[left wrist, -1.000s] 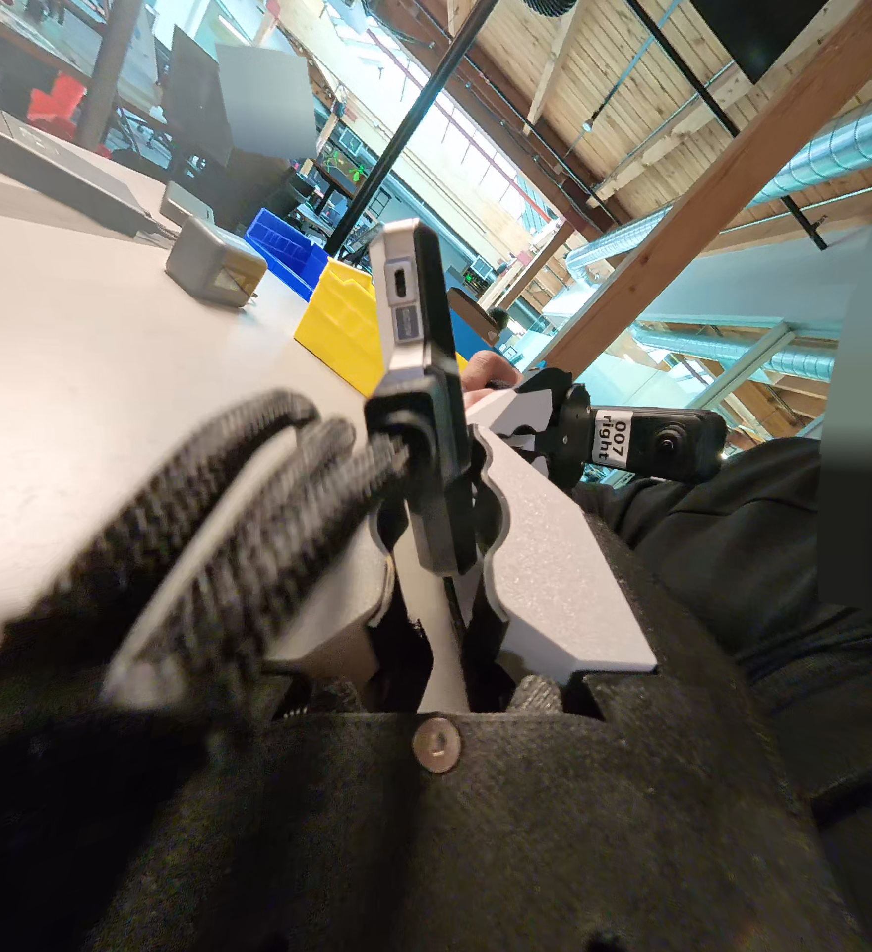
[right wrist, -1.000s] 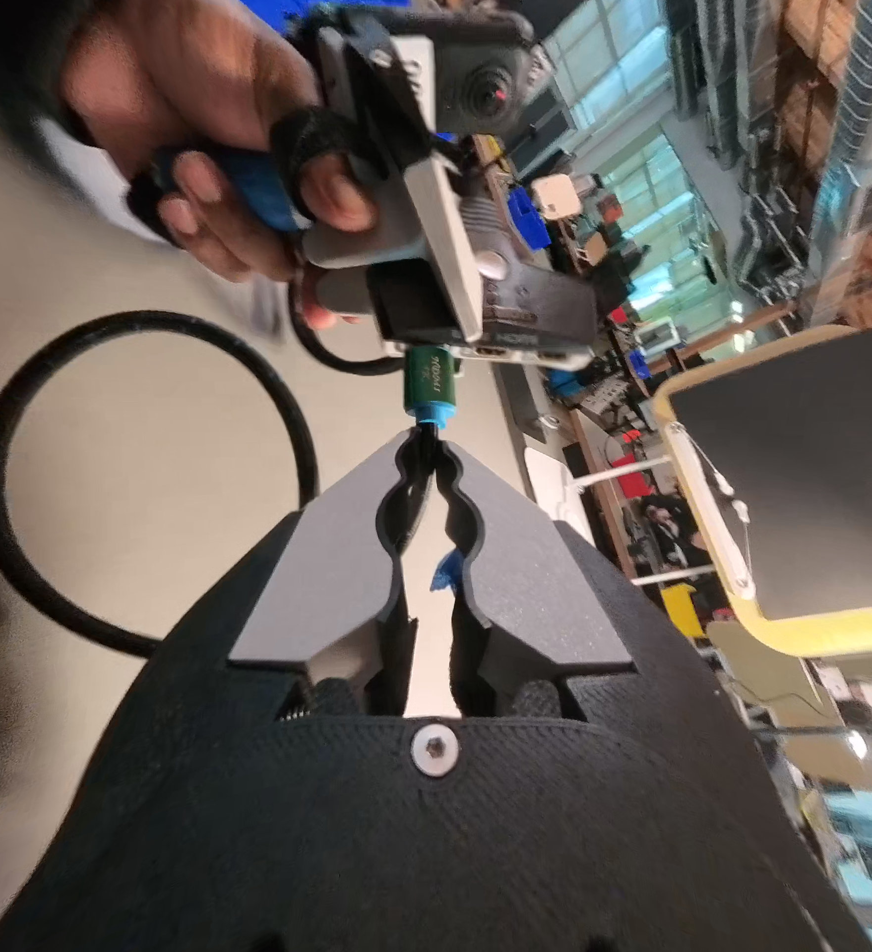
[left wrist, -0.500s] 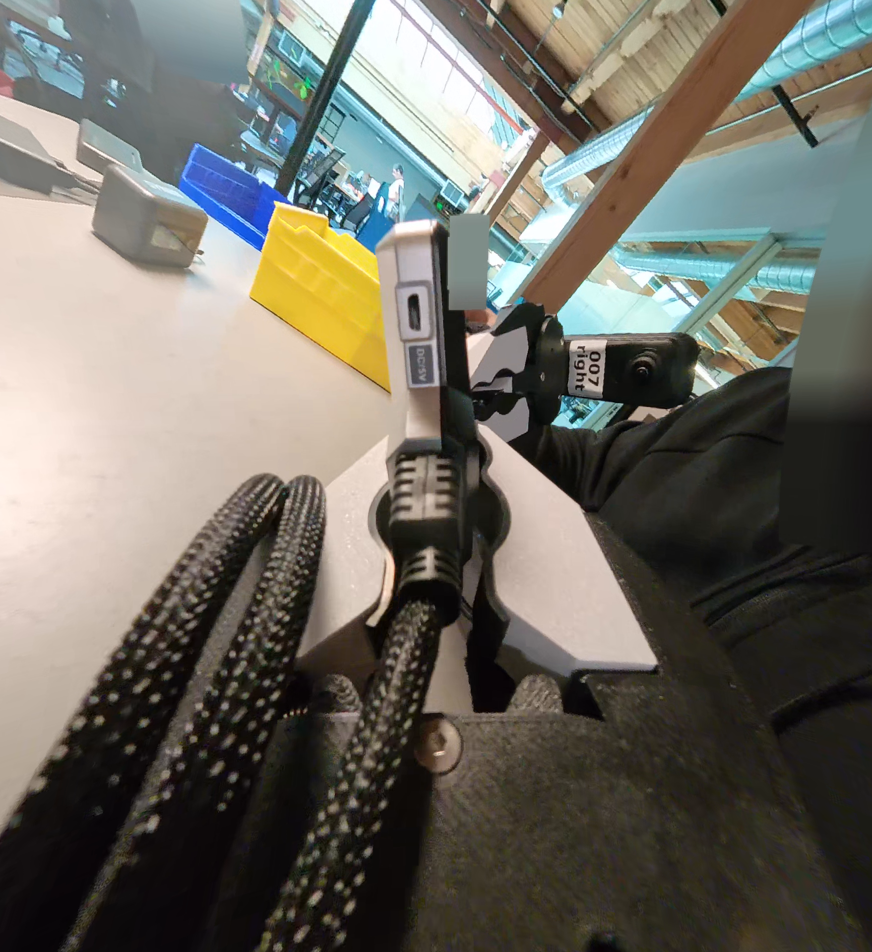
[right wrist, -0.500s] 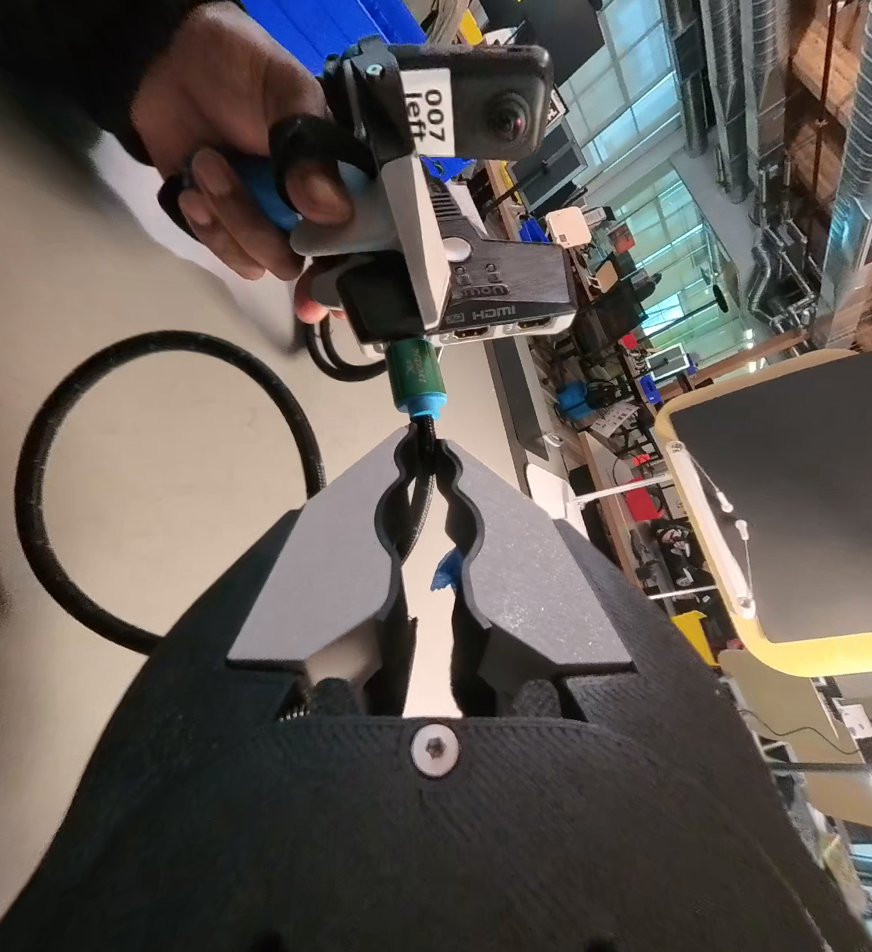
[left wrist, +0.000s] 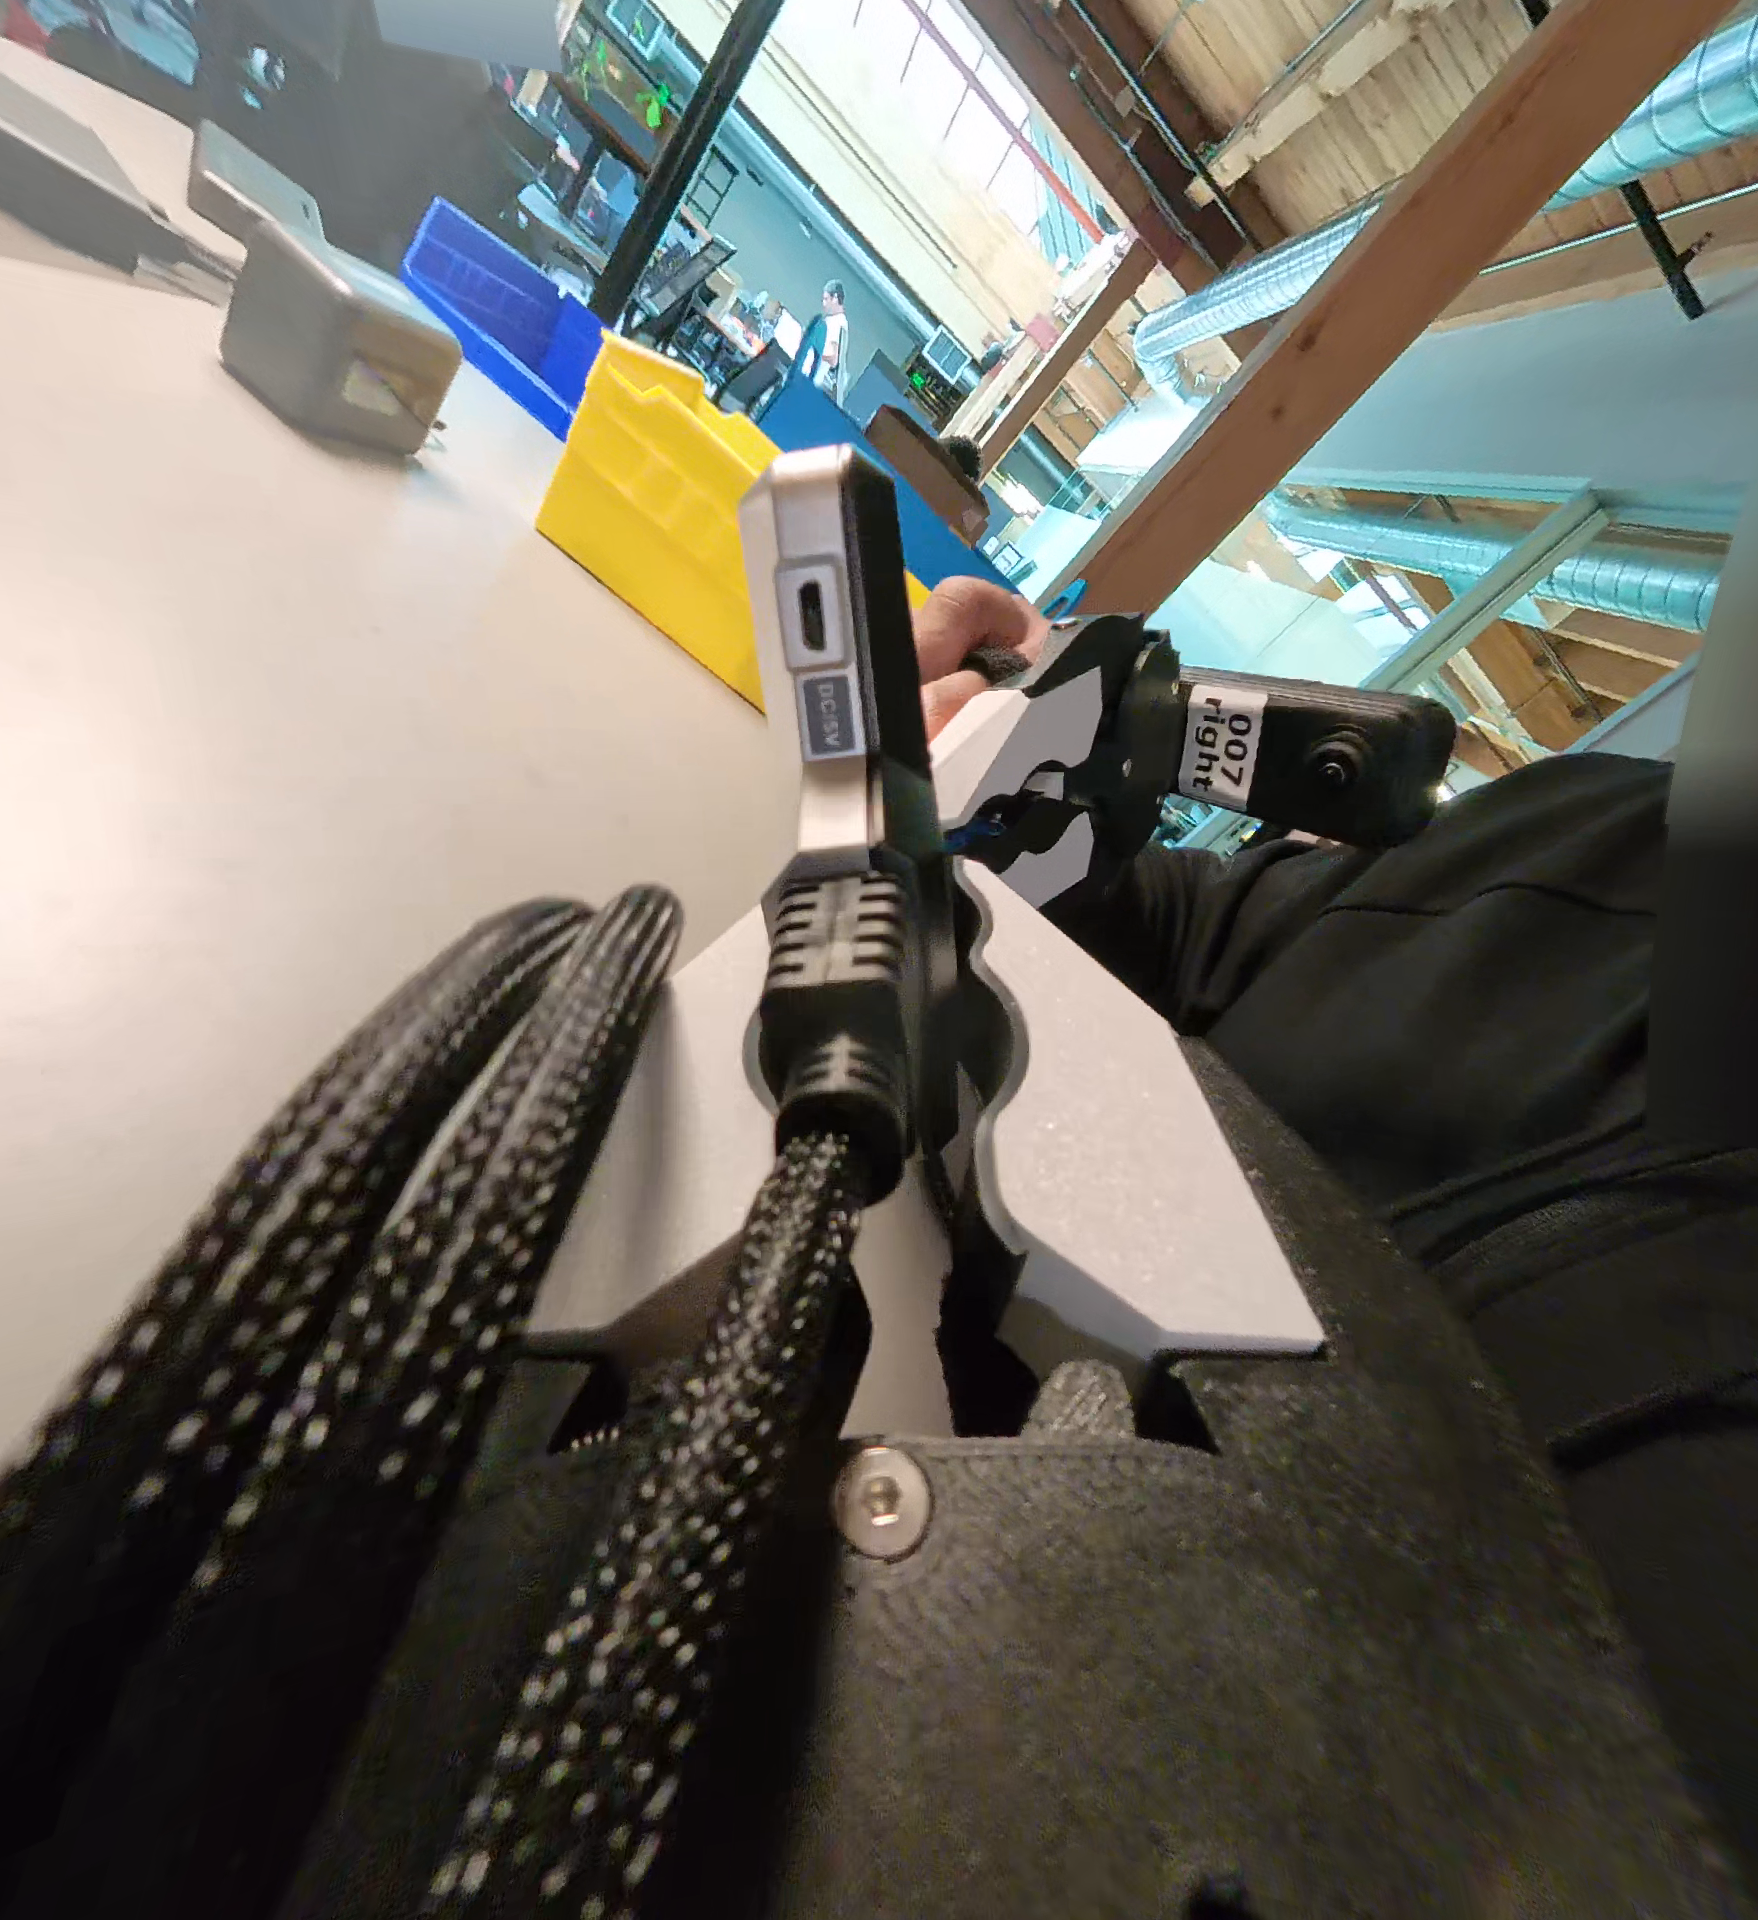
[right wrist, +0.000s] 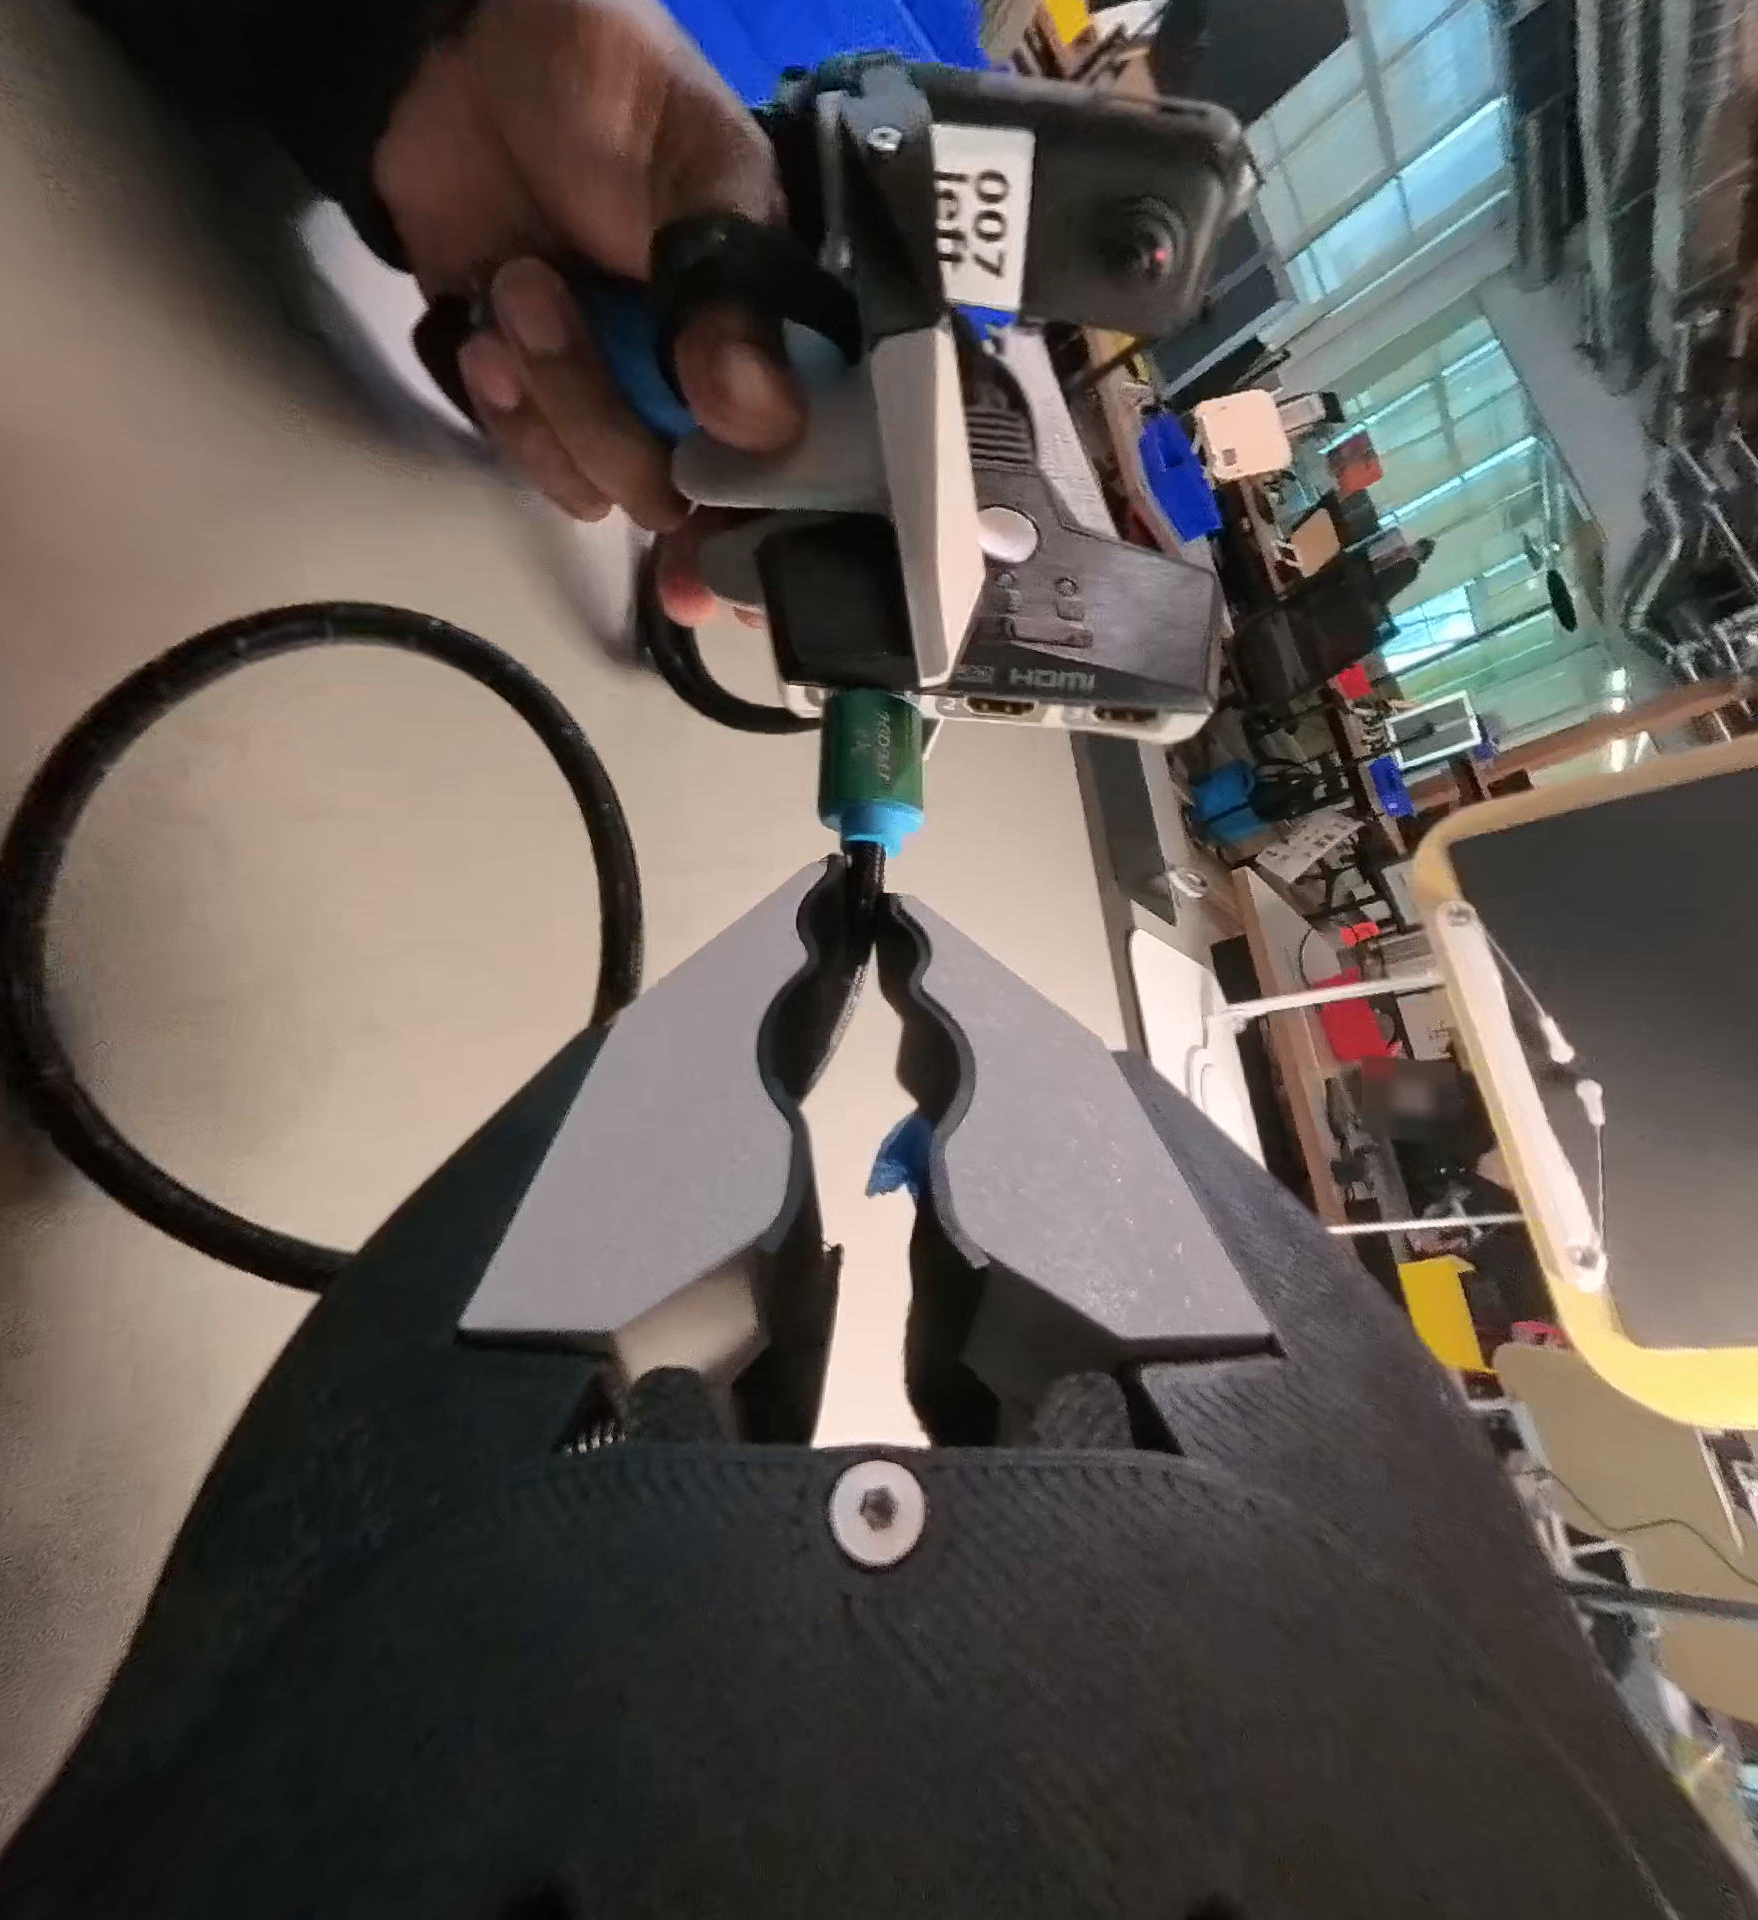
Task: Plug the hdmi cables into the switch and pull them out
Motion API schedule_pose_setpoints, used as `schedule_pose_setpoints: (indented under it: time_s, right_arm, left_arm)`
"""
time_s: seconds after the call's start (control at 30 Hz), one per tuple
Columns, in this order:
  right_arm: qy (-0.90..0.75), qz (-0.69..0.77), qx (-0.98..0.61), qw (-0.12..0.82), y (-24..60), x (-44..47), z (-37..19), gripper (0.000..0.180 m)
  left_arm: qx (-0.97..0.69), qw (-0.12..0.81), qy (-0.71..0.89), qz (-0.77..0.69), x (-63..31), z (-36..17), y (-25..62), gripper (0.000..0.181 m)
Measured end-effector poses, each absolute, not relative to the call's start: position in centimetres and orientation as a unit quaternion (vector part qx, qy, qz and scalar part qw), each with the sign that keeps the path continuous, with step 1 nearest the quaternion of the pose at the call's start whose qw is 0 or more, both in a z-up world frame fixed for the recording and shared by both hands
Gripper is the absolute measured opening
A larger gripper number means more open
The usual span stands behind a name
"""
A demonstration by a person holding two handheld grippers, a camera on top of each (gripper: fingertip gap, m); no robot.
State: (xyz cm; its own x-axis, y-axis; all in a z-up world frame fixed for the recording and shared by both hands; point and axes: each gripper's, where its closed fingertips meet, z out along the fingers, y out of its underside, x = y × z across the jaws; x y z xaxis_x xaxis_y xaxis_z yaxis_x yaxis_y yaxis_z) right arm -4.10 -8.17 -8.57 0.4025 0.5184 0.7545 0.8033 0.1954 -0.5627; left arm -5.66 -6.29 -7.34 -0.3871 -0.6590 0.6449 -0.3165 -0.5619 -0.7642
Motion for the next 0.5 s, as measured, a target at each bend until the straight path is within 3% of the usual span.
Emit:
schedule_pose_setpoints:
  time_s: [0.5]
  right_arm:
    - [-0.524, -0.127, -0.62, 0.57, -8.0, -3.4, -7.8, 0.007]
  left_arm:
    - [-0.524, 0.123, 0.474, -0.697, -5.6, -7.3, -6.8, 0.026]
